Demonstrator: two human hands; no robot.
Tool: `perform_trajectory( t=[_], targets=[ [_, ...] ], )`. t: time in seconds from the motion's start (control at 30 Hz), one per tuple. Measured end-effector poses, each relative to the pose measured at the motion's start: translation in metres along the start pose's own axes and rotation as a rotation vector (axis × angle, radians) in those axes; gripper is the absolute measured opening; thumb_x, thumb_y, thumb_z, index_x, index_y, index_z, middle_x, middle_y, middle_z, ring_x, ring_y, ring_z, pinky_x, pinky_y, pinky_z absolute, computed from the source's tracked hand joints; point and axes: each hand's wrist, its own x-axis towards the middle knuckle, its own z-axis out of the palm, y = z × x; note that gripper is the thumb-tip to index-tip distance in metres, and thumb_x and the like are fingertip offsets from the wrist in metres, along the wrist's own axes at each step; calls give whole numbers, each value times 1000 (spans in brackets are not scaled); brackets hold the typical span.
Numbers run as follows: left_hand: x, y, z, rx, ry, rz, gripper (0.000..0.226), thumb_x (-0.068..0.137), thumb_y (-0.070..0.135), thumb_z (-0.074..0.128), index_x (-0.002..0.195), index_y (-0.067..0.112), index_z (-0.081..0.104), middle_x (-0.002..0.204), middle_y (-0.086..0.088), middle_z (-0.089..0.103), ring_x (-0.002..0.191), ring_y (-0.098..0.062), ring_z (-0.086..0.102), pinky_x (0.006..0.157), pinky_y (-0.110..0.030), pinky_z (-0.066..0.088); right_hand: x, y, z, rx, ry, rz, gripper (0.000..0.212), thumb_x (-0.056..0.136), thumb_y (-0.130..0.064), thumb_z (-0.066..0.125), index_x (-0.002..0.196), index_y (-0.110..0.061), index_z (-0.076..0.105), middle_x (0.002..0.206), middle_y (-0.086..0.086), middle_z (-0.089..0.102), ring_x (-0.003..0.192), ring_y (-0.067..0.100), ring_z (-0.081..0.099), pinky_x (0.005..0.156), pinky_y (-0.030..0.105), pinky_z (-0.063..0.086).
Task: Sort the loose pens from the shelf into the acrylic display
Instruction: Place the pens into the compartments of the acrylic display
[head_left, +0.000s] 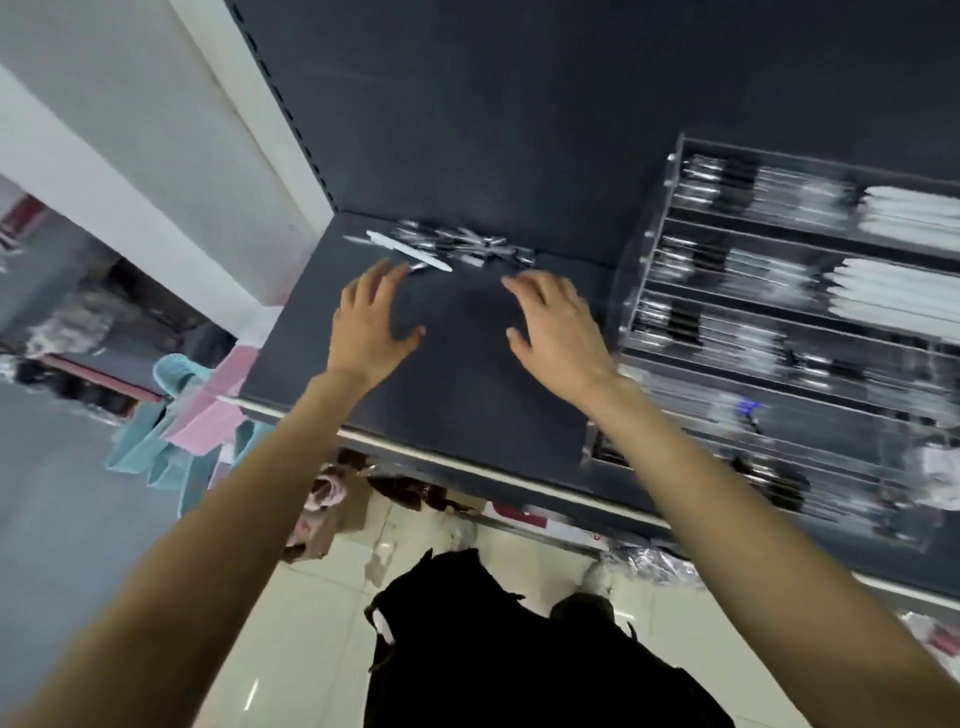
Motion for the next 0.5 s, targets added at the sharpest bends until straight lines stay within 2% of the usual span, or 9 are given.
perform_trajectory(
  t=[0.1, 0.27, 0.37, 0.5],
  targets=[
    [51, -18, -1, 159, -170, 39, 84, 81, 41, 70, 149, 27, 24, 155, -2, 23, 139, -33, 24, 108, -53, 28, 58, 3, 23, -41, -26, 189, 57, 91, -22, 55, 143, -12, 32, 144, 7, 34, 131, 28, 32, 104, 45, 35],
    [112, -32, 14, 254, -249, 186, 85, 85, 48, 63, 152, 24, 14, 159, 1, 15, 145, -27, 15, 117, -48, 15, 106, 16, 47, -91, -114, 341, 67, 91, -23, 56, 148, -13, 21, 147, 8, 31, 136, 27, 27, 110, 46, 27],
    [122, -31, 18, 243, -291, 216, 75, 88, 46, 59, 150, 25, 22, 153, 0, 26, 136, -29, 30, 113, -47, 24, 111, 19, 54, -176, -143, 372, 62, 91, -27, 55, 145, -13, 26, 140, 10, 37, 129, 29, 34, 105, 42, 33],
    [99, -38, 15, 102, -212, 336, 53, 91, 32, 61, 139, 26, 42, 132, -3, 44, 114, -27, 50, 93, -44, 47, 97, 13, 57, -249, -126, 403, 45, 94, -30, 50, 132, -7, 42, 130, 14, 46, 121, 31, 41, 99, 40, 38]
  ],
)
